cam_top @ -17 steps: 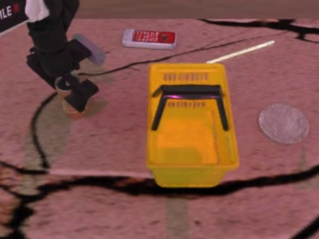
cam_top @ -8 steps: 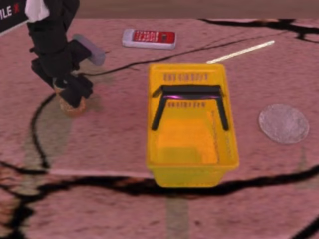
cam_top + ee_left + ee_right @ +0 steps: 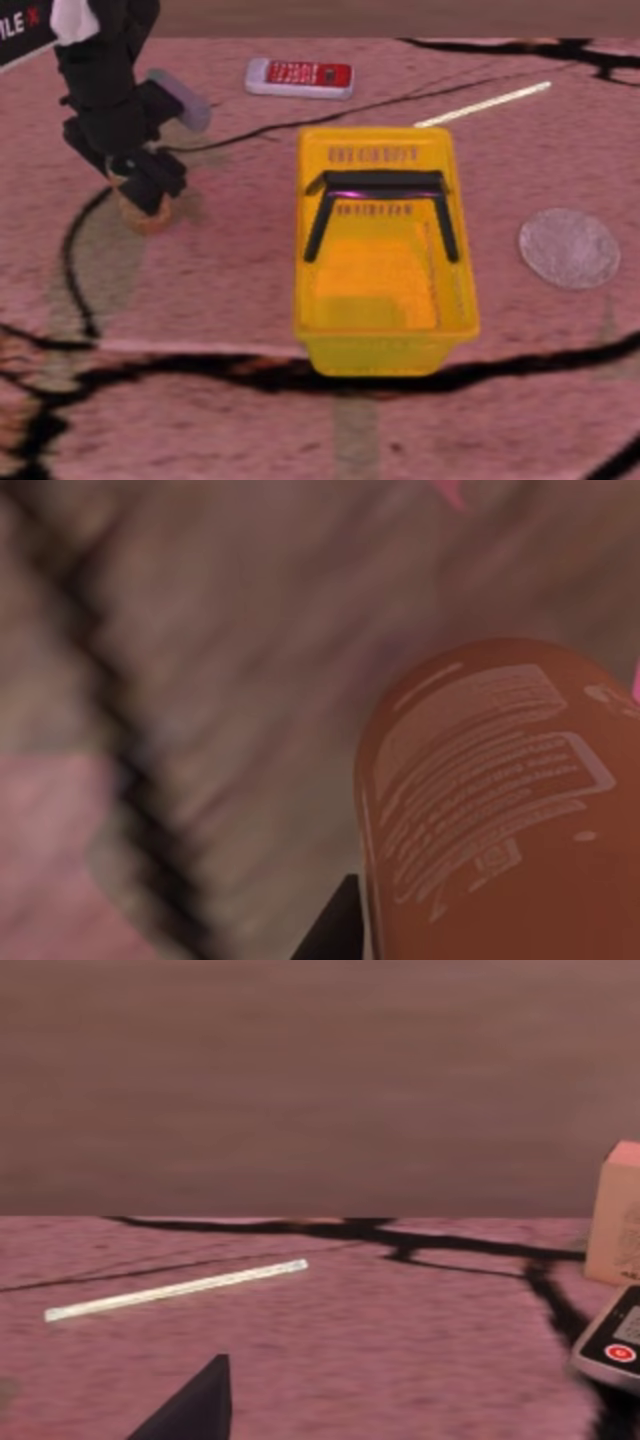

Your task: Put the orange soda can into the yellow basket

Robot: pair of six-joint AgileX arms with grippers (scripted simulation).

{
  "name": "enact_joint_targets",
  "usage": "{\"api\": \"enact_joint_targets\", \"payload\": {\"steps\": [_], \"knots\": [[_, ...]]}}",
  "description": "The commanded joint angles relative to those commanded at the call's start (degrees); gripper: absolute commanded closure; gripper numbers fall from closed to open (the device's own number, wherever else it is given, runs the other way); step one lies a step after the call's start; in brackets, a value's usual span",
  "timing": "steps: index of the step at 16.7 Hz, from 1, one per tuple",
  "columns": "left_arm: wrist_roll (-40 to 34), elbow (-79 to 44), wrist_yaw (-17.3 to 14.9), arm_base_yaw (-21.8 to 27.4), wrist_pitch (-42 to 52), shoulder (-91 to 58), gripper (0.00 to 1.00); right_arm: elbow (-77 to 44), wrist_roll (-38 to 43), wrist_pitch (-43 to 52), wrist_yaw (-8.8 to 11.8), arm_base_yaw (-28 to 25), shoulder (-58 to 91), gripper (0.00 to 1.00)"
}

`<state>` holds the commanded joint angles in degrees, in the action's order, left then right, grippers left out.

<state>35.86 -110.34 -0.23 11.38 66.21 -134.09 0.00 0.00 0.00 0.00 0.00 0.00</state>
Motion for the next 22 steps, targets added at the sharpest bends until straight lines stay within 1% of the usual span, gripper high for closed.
{"api": "enact_joint_targets", "payload": {"steps": [4,5,7,9,11,13,15,22], "knots": [[0.1,0.0,0.0,0.0,0.0,0.1,1.0,0.0,0.0,0.0,0.0,0.0,0.0,0.0],[-0.1,0.1,-0.5,0.1,-0.6,0.1,1.0,0.0,0.0,0.0,0.0,0.0,0.0,0.0],[-1.0,0.8,-2.8,0.3,-3.5,0.3,1.0,0.0,0.0,0.0,0.0,0.0,0.0,0.0],[-2.7,2.1,-6.8,0.7,-8.6,0.7,1.0,0.0,0.0,0.0,0.0,0.0,0.0,0.0],[-5.0,4.0,-12.2,1.3,-15.9,1.4,1.0,0.0,0.0,0.0,0.0,0.0,0.0,0.0],[-7.8,6.5,-18.6,1.9,-25.1,2.2,1.0,0.0,0.0,0.0,0.0,0.0,0.0,0.0],[-11.2,9.6,-25.9,2.6,-35.9,3.1,1.0,0.0,0.0,0.0,0.0,0.0,0.0,0.0],[-24.2,22.8,-52.9,5.2,-77.9,8.2,1.0,0.0,0.0,0.0,0.0,0.0,0.0,0.0]]}}
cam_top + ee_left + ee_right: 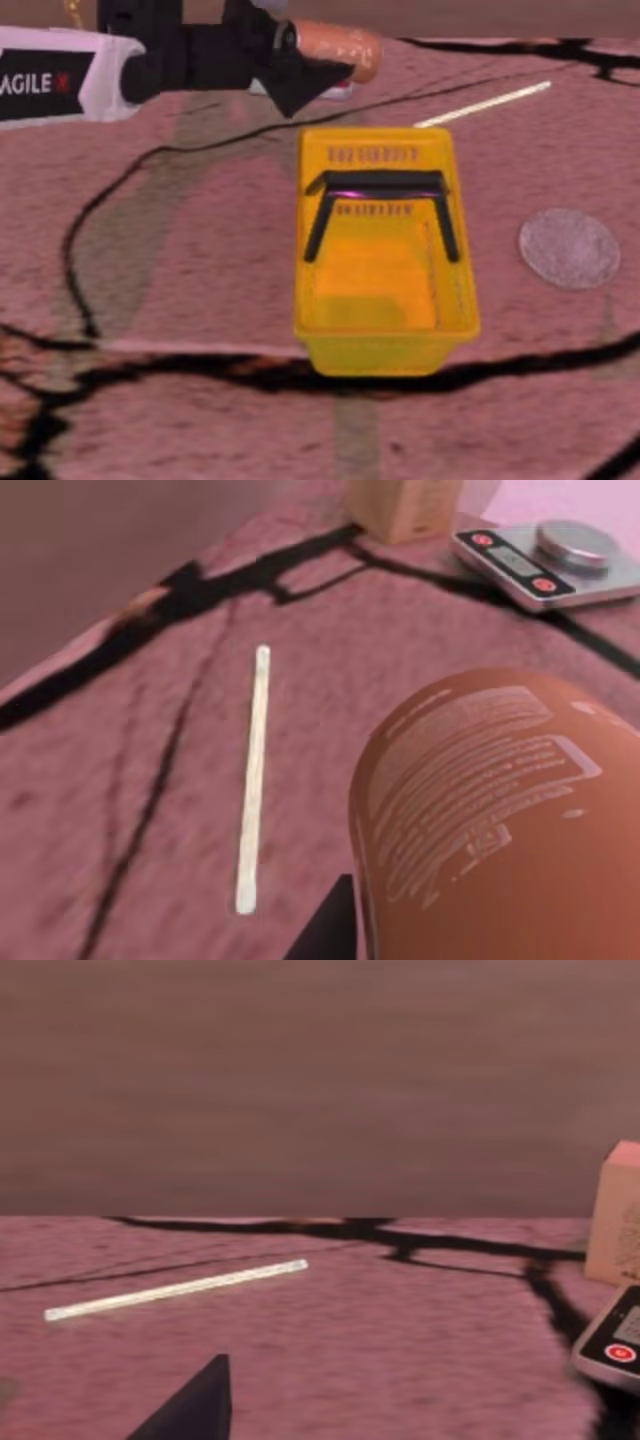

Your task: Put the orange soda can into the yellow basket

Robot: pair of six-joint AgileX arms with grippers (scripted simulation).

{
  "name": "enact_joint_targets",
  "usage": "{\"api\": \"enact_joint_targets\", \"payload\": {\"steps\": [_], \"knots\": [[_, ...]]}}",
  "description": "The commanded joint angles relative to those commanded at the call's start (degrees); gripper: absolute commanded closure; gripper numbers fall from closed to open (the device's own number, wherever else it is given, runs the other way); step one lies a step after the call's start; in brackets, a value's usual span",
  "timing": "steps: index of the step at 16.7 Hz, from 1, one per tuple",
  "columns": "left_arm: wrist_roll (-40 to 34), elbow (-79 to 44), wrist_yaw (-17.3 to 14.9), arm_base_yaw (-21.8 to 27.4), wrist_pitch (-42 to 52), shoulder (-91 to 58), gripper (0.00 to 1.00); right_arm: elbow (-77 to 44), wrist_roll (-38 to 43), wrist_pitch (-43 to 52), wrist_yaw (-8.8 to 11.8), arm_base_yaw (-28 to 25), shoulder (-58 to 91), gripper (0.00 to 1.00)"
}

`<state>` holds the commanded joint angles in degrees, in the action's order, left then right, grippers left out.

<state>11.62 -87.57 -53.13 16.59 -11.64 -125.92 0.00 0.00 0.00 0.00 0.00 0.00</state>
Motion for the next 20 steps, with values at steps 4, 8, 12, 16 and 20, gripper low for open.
{"api": "enact_joint_targets", "payload": {"steps": [4,8,12,16,20], "knots": [[-5.8,6.1,-12.5,1.1,-18.1,3.8,1.0,0.0,0.0,0.0,0.0,0.0,0.0,0.0],[-8.8,9.5,-19.3,1.7,-26.7,6.4,1.0,0.0,0.0,0.0,0.0,0.0,0.0,0.0],[-9.0,9.8,-19.9,1.7,-27.3,6.7,1.0,0.0,0.0,0.0,0.0,0.0,0.0,0.0],[-8.9,10.1,-19.9,1.2,-29.5,4.5,1.0,0.0,0.0,0.0,0.0,0.0,0.0,0.0],[-9.1,12.7,-20.0,0.7,-39.5,-2.0,1.0,0.0,0.0,0.0,0.0,0.0,0.0,0.0]]}}
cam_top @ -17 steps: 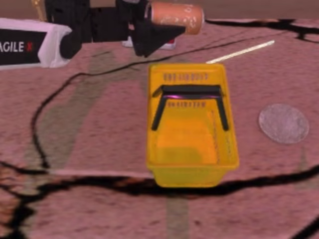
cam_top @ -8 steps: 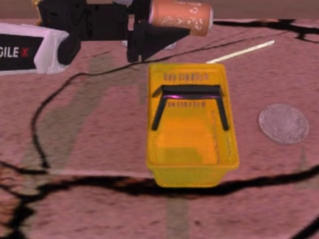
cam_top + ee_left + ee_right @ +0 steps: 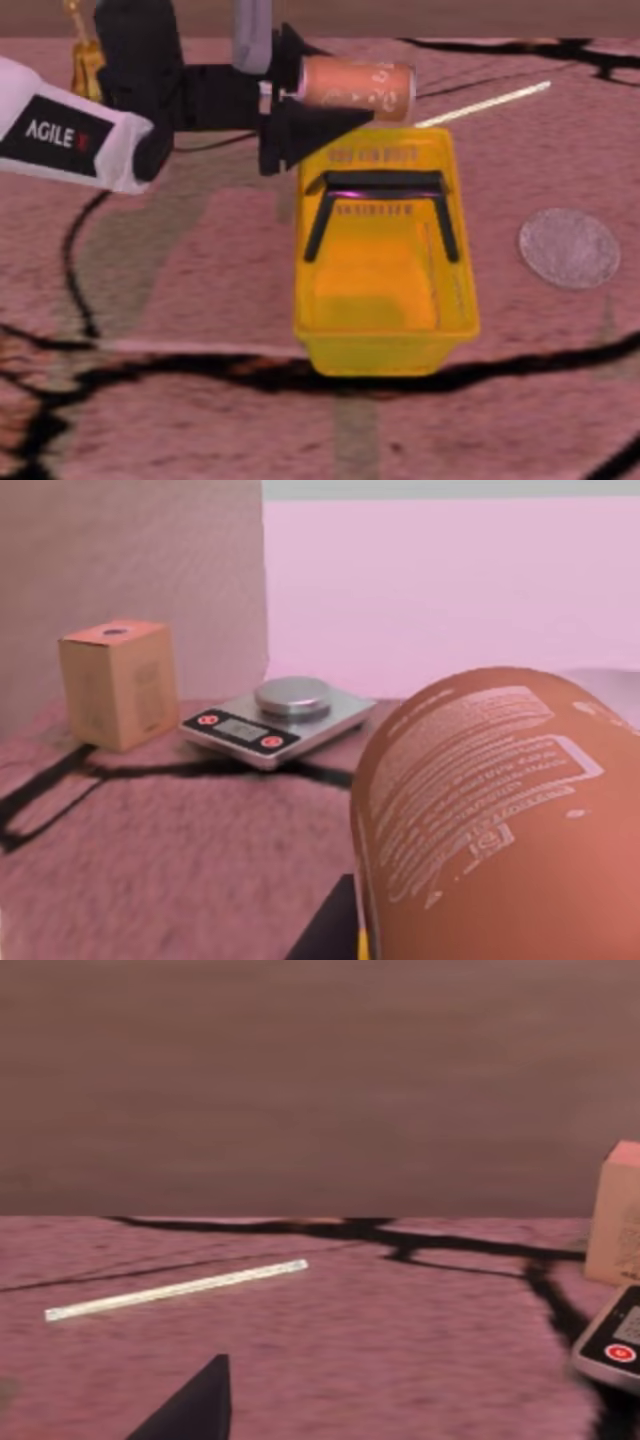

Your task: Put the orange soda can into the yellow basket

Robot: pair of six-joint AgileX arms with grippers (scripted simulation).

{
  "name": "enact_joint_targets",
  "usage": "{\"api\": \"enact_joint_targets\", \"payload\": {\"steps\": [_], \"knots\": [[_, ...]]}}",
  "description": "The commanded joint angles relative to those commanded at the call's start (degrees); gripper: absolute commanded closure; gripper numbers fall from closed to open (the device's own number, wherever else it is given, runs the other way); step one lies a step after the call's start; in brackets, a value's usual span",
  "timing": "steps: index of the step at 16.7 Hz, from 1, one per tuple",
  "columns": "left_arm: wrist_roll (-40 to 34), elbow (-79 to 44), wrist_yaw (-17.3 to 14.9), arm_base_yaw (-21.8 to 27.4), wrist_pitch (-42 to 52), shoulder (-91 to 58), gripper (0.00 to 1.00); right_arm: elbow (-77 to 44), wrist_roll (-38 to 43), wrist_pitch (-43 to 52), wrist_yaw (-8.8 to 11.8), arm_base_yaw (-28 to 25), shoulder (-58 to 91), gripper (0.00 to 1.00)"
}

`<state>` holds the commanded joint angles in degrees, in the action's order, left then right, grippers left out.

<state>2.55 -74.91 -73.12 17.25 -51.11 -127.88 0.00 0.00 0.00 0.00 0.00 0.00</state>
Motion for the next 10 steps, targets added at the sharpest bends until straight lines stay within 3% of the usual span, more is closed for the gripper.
{"api": "enact_joint_targets", "payload": {"steps": [3,8,10], "knots": [[-0.2,1.8,0.0,-0.3,-5.7,-4.1,1.0,0.0,0.0,0.0,0.0,0.0,0.0,0.0],[-0.2,2.2,0.0,-0.4,-6.6,-4.7,1.0,0.0,0.0,0.0,0.0,0.0,0.0,0.0],[-0.2,2.2,0.0,-0.4,-6.6,-4.7,0.85,0.0,0.0,0.0,0.0,0.0,0.0,0.0]]}}
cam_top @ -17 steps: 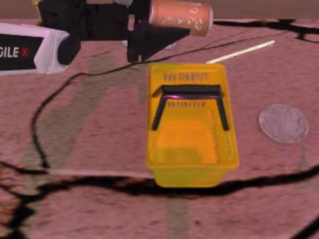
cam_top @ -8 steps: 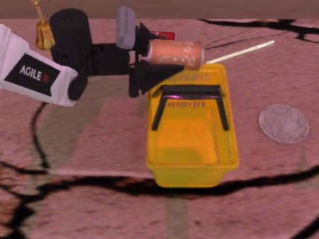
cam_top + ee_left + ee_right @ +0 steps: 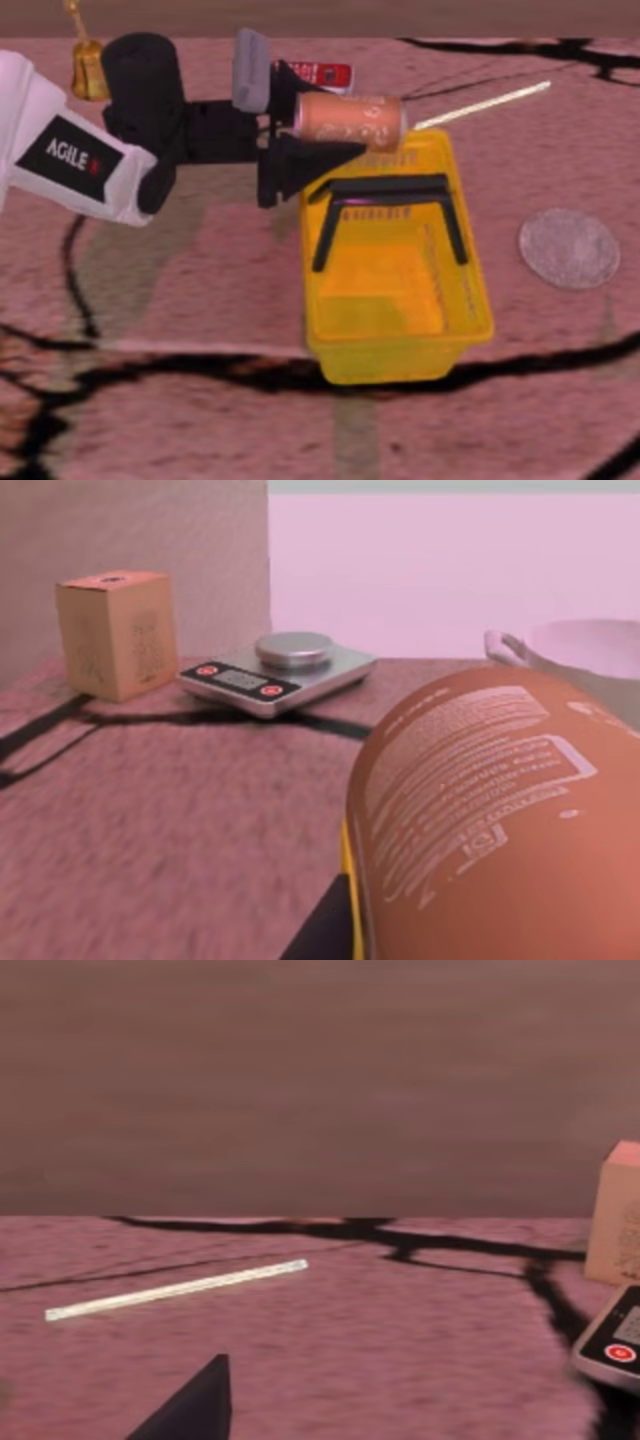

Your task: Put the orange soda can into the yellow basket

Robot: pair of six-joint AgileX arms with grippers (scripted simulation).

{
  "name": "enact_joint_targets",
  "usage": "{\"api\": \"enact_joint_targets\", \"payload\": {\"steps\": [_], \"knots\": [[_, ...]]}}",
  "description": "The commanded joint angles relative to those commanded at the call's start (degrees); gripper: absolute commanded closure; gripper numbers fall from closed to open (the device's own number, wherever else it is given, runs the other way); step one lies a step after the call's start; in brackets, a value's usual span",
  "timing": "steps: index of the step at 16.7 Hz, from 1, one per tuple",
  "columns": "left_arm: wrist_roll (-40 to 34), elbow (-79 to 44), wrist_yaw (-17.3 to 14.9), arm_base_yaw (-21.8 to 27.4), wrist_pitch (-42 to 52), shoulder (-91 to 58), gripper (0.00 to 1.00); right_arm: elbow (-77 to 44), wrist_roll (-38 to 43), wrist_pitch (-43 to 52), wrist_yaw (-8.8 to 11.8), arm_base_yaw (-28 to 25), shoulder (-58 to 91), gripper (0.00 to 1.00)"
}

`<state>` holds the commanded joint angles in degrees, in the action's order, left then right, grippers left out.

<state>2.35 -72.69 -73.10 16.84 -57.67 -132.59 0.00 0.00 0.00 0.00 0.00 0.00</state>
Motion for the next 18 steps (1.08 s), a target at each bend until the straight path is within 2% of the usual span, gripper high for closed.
{"api": "enact_joint_targets", "payload": {"steps": [11,18], "knots": [[0.0,0.0,0.0,0.0,0.0,0.0,0.02,0.0,0.0,0.0,0.0,0.0,0.0,0.0],[0.0,0.0,0.0,0.0,0.0,0.0,0.0,0.0,0.0,0.0,0.0,0.0,0.0,0.0]]}}
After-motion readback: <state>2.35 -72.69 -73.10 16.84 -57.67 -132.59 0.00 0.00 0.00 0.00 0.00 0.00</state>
